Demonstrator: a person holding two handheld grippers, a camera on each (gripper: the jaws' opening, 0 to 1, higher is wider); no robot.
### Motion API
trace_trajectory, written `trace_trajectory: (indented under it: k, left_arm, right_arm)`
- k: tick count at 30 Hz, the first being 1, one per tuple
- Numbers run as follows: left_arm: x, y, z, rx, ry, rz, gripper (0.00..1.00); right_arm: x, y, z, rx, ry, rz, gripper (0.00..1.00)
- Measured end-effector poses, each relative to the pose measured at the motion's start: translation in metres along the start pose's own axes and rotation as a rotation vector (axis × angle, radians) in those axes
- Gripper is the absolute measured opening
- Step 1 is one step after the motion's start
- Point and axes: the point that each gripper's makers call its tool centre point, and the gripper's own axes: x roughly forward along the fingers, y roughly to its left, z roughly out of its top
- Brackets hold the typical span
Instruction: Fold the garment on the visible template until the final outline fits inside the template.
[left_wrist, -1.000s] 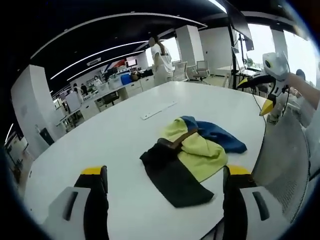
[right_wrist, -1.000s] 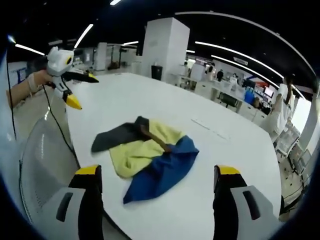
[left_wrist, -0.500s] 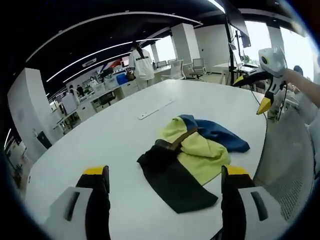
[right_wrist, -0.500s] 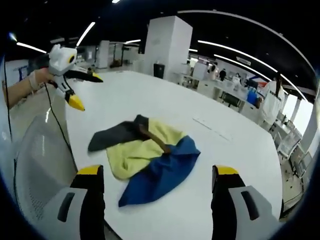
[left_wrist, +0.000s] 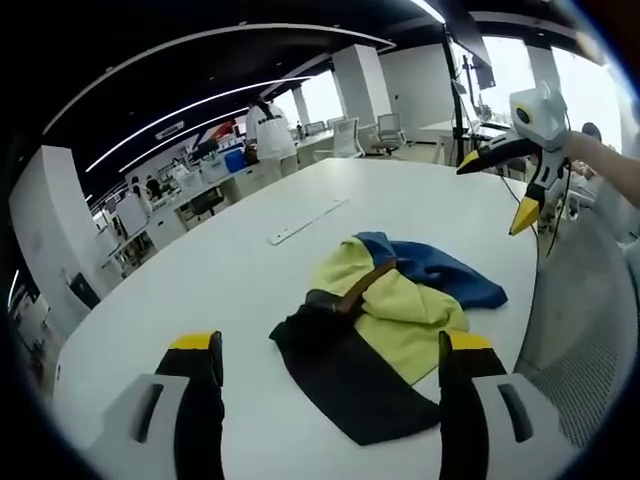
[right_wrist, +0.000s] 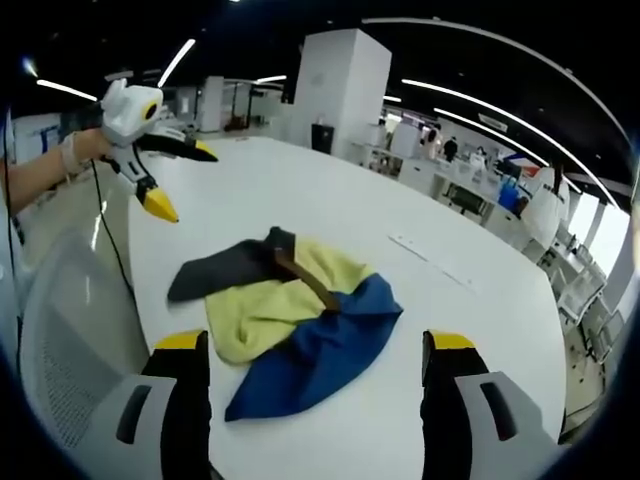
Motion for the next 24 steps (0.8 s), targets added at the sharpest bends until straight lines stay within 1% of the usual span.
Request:
trace_trajectory:
  k: [7,15,24]
  left_arm:
    - [0.015,0.000,-0.001,0.029,0.020,-0.017,0.81]
    - [0.028,-0.002,-0.003,0.026,0.032,-0.034,0.76]
    - [0.040,-0.003,-0.012,0.039,0.067,-0.050,0.74]
  right_arm:
    - [0.011,-0.003,-0.003,-0.007,0.012,0.009,0.85]
    - [0.021,-0.006,-0.006,-0.011,0.018,0.018,0.82]
    - [0.032,-0.010,-0.013,0.004,0.034,0.031,0.78]
